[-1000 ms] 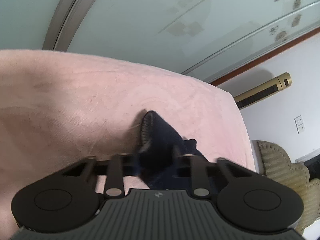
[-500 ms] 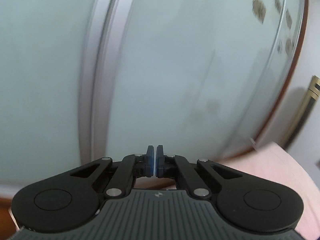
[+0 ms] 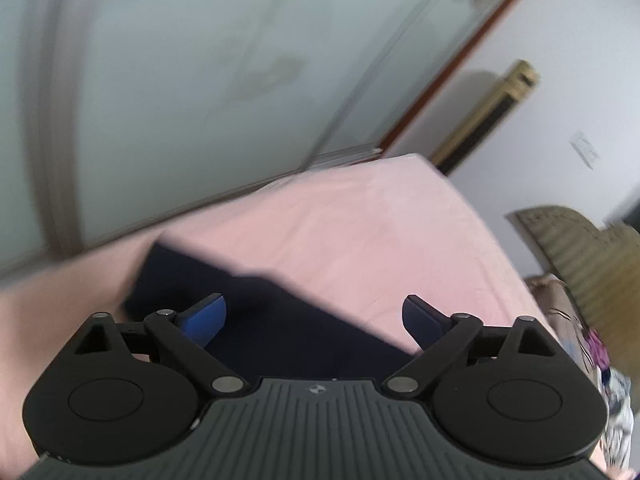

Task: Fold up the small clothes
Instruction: 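Carry the held sleeve across the body with the left tool and release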

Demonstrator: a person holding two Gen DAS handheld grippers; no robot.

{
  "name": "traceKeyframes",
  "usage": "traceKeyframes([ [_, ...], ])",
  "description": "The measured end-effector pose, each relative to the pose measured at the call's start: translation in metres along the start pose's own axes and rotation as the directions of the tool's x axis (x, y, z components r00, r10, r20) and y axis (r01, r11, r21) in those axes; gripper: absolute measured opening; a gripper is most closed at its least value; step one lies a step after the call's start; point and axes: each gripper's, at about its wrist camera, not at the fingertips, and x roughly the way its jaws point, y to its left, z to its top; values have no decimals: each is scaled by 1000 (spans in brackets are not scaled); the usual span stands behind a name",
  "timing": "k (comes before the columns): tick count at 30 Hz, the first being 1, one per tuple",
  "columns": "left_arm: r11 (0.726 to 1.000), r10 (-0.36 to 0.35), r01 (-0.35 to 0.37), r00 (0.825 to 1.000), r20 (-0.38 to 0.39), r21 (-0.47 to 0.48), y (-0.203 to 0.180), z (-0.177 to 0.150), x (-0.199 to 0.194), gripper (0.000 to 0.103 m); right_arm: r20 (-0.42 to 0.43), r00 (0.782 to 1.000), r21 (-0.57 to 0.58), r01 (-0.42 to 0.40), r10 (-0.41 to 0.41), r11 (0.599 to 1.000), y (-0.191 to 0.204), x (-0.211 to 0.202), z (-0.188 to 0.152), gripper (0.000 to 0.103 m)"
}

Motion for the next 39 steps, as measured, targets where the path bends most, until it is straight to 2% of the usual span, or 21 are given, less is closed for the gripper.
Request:
traceKeyframes([
  [3,992,-42,34,997,-66,-120,38,-16,-1,93,-9,1000,-10,-10,10,1000,4,2,0,79],
  [6,963,-94,60,988,-121,-261,72,-17,16,88,-4,1000,-28,-10,10,1000,7,0,0,79],
  [8,941,-97,60,991,-95,-333,95,-12,31,83,-5,1000,-22,-10,9,1000,7,-1,0,79],
  [10,925,-90,76,996,-18,-372,105,-9,34,80,-11,1000,-14,-4,4,1000,6,0,-1,79],
  [12,929,-28,45,998,51,-366,105,-2,37,66,-17,1000,-10,-1,1,1000,6,0,-2,79],
  [13,929,-4,25,998,57,-369,106,3,42,59,-19,1000,-7,-1,0,1000,5,1,-3,79],
  [14,926,4,14,999,46,-377,100,10,51,39,-23,1000,-6,0,0,1000,5,1,-3,79],
  [15,925,-3,14,1000,30,-380,100,15,57,13,-26,1000,-5,2,-2,1000,4,1,-4,79],
  [16,927,-17,22,1000,15,-376,99,18,62,8,-26,1000,-3,3,-3,1000,4,2,-4,79],
  [17,928,-8,9,1000,5,-373,95,20,63,9,-26,1000,-4,4,-4,1000,4,1,-4,79],
  [19,939,22,-18,1000,9,-343,88,26,62,8,-26,1000,-6,6,-6,1000,3,1,-5,79],
  [22,949,89,-66,994,60,-309,83,63,65,8,-29,999,-5,14,-14,1000,0,1,-6,79],
  [24,949,182,-138,974,135,-282,73,86,58,8,-30,999,-4,21,-21,1000,-5,-1,-7,79],
  [26,951,249,-195,944,216,-239,57,107,50,8,-32,999,4,36,-36,999,-11,-2,-8,79],
  [29,968,238,-204,928,285,-143,16,123,46,8,-32,998,31,52,-51,998,-22,-4,-10,79],
  [31,982,186,-188,927,327,-25,-24,119,46,8,-32,998,47,64,-63,997,-28,-6,-12,79],
  [34,981,43,-99,950,309,166,-84,98,51,9,-25,997,62,77,-76,995,-34,-10,-13,79],
  [37,942,-101,25,972,210,336,-144,63,59,9,-9,995,86,95,-95,992,-41,-15,-14,79],
  [39,905,-171,101,976,137,413,-177,38,66,9,2,994,103,107,-107,989,-47,-20,-14,79],
])
